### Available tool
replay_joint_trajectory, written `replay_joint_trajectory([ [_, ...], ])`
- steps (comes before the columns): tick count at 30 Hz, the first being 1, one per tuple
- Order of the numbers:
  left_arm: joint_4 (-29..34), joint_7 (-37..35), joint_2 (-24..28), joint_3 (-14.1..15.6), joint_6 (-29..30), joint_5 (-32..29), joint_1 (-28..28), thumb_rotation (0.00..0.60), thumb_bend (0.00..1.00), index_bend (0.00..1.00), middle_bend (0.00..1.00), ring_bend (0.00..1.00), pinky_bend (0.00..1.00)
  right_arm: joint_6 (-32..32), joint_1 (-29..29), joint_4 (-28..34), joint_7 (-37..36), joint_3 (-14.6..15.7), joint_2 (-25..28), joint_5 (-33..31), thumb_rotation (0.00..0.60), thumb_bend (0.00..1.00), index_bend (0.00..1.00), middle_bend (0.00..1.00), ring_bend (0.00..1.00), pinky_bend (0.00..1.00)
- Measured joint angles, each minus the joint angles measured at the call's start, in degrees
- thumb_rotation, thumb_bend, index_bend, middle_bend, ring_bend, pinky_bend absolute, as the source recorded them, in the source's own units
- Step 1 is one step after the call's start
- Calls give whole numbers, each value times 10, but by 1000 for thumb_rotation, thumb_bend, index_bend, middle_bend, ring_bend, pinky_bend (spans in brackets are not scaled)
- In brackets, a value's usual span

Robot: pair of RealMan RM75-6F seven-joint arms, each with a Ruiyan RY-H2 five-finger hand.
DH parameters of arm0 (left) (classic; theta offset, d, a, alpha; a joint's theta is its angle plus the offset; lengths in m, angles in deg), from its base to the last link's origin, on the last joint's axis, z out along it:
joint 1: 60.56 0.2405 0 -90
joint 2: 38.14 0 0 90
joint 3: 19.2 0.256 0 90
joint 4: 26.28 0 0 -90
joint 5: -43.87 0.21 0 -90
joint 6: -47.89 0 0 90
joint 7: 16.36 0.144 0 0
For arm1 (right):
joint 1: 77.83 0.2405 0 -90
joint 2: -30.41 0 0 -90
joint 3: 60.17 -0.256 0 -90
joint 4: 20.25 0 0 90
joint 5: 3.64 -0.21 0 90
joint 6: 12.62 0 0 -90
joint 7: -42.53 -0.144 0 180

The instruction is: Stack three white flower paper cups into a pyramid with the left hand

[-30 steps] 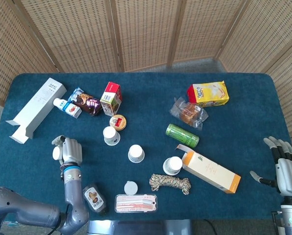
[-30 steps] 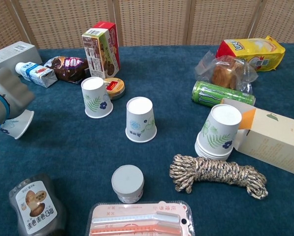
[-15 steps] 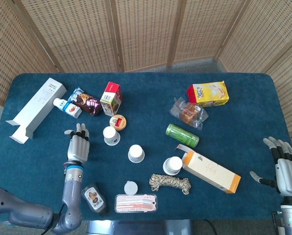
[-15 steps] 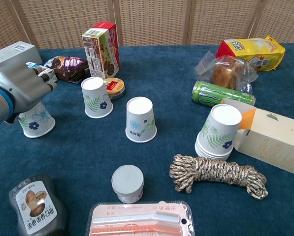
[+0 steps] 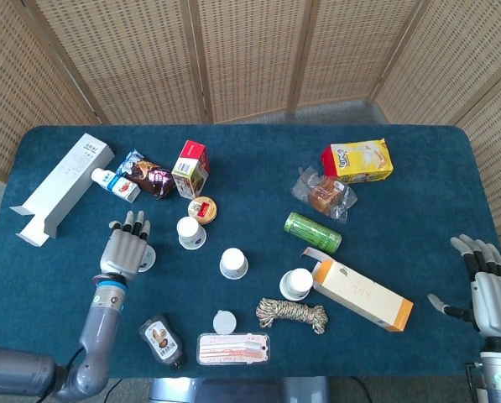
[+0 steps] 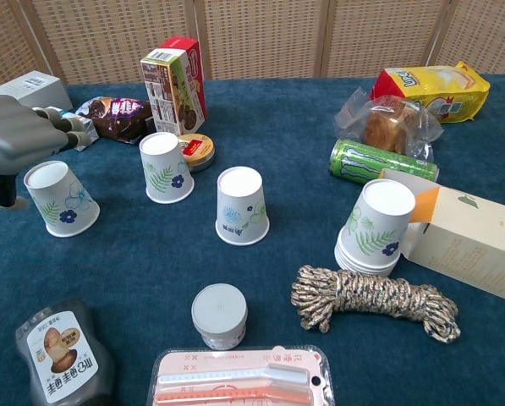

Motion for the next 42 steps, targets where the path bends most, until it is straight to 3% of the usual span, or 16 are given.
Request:
replay_joint_trajectory([
  [7,8,-122,60,19,-73,66,25,600,329,19,0,5,314,1,0,2,10,3,-4,4,600,114,123,0,0,0],
  [13,-7,-200,79,34,-120,114,41,600,329,94,6,85,382,1,0,2,12,3,-5,3,600,115,124,0,0,0],
  [15,-16,-218,79,37,-129,128,45,600,327,129,49,135,406,1,0,2,11,3,-5,3,600,114,124,0,0,0],
  [21,-35,-227,69,43,-128,145,53,600,326,304,247,326,509,0,1,1,9,2,-4,2,600,116,123,0,0,0],
  [26,-43,-222,58,43,-114,148,57,600,326,367,352,418,557,0,0,2,6,2,-3,2,600,116,123,0,0,0],
  [42,-24,-263,43,30,-97,239,68,600,324,389,368,434,568,0,0,3,4,3,-2,3,600,115,123,0,0,0],
])
